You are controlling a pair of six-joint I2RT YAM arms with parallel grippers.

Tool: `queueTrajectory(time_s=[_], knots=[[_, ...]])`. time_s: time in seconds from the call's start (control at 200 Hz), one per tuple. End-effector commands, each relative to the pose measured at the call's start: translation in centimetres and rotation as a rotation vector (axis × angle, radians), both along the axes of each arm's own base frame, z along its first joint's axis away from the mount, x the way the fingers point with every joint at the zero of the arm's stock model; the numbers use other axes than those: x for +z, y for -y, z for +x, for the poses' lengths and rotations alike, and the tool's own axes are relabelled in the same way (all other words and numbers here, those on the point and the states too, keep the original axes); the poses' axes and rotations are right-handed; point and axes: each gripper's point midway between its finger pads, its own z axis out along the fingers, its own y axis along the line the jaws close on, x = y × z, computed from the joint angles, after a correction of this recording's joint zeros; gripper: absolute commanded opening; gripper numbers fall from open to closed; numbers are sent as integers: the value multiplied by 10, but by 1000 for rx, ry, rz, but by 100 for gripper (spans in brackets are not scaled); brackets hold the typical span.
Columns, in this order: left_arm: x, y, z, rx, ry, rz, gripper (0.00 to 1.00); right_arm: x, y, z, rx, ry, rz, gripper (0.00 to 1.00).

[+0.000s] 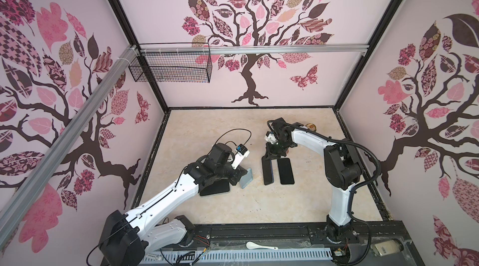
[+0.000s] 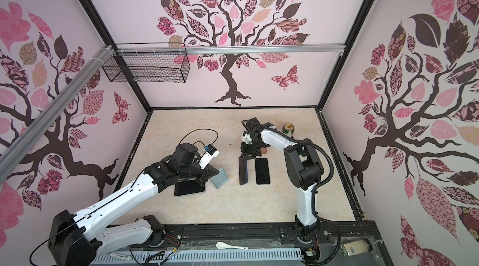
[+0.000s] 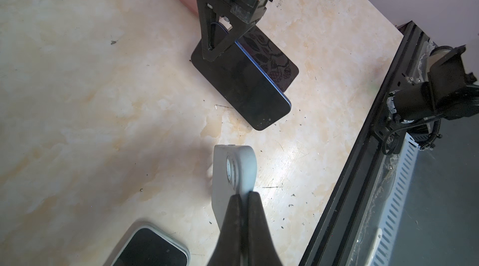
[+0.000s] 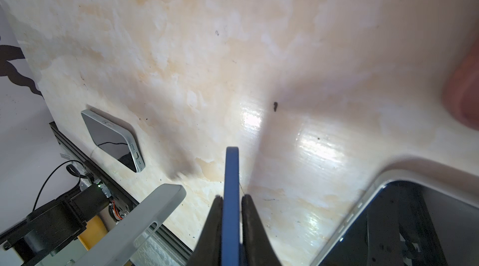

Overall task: Take the phone out of the phone case
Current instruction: Place the phone at the center of the table.

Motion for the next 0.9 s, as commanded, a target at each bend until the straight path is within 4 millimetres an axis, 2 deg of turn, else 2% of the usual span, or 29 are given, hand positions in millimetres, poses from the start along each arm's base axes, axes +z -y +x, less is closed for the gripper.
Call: queueTrajectory(time_s=[0.0, 0.305, 0.51, 0.895], knots=[[24, 16, 13, -14, 49, -57, 0, -12, 1, 1, -13, -51, 9, 5], [18, 29, 33, 10, 41, -51, 0, -24, 1, 1, -12, -79, 7, 6], [17, 36, 43, 13, 43, -51, 0, -26, 3, 3, -13, -79, 4, 8], [9, 49, 52, -16, 11, -37, 0, -30, 4, 5, -17, -84, -4, 12]])
